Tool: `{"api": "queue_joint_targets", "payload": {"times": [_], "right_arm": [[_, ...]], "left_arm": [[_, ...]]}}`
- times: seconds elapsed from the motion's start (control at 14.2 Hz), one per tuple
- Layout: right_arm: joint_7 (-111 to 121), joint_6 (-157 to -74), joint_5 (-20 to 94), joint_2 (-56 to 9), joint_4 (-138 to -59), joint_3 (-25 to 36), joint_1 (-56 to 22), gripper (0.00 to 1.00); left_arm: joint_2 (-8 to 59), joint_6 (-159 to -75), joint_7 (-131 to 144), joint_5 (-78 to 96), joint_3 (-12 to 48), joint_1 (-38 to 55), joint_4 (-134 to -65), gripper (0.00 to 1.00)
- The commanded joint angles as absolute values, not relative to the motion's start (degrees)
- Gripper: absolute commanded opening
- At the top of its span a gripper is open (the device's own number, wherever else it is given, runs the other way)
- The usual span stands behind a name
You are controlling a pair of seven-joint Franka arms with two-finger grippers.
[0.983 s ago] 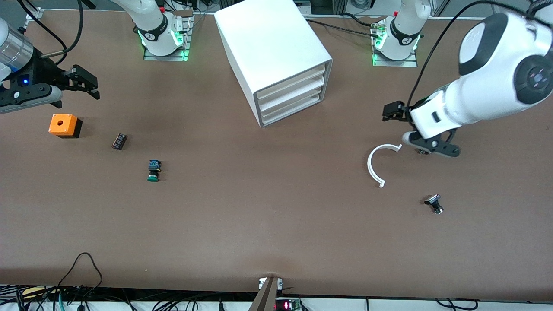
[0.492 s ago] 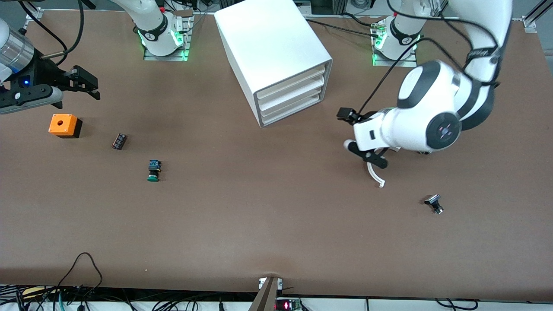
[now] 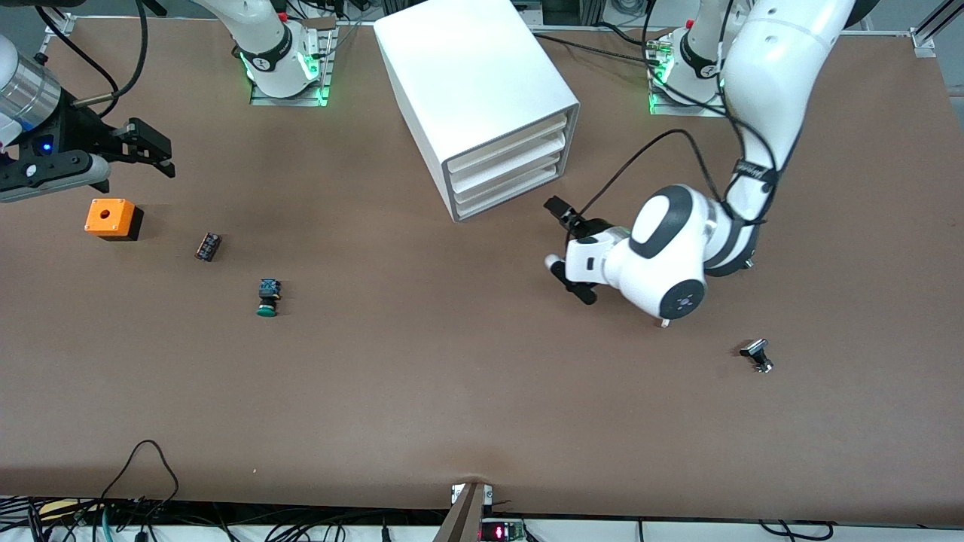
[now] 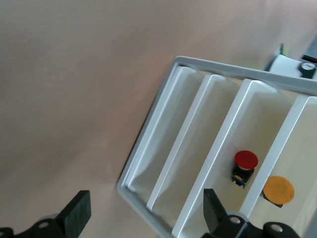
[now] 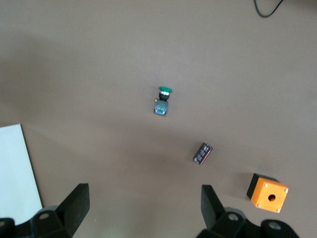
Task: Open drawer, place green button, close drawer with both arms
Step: 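Move the left gripper toward the white cabinet's drawer handle, then grasp the drawer with the left gripper while the right gripper reaches the button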
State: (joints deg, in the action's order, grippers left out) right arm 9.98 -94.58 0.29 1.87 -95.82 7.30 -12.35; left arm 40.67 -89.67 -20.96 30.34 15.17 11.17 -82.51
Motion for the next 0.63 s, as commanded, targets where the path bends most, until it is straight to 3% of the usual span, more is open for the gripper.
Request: {"api": "queue_joint_targets", "payload": {"times": [0.0, 0.56], "right_arm": [[10.81, -96.67, 0.35, 0.01, -94.57, 6.77, -11.69, 1.00], [10.90, -96.07, 0.00, -3.69, -94.75, 6.86, -11.60, 1.00]], "left_arm": [[45.25, -89.90, -26.88, 34.62, 14.94, 11.60, -79.80, 1.00], [51.94, -91.41, -36.73, 40.86, 14.94, 14.76, -80.50, 1.00]]}}
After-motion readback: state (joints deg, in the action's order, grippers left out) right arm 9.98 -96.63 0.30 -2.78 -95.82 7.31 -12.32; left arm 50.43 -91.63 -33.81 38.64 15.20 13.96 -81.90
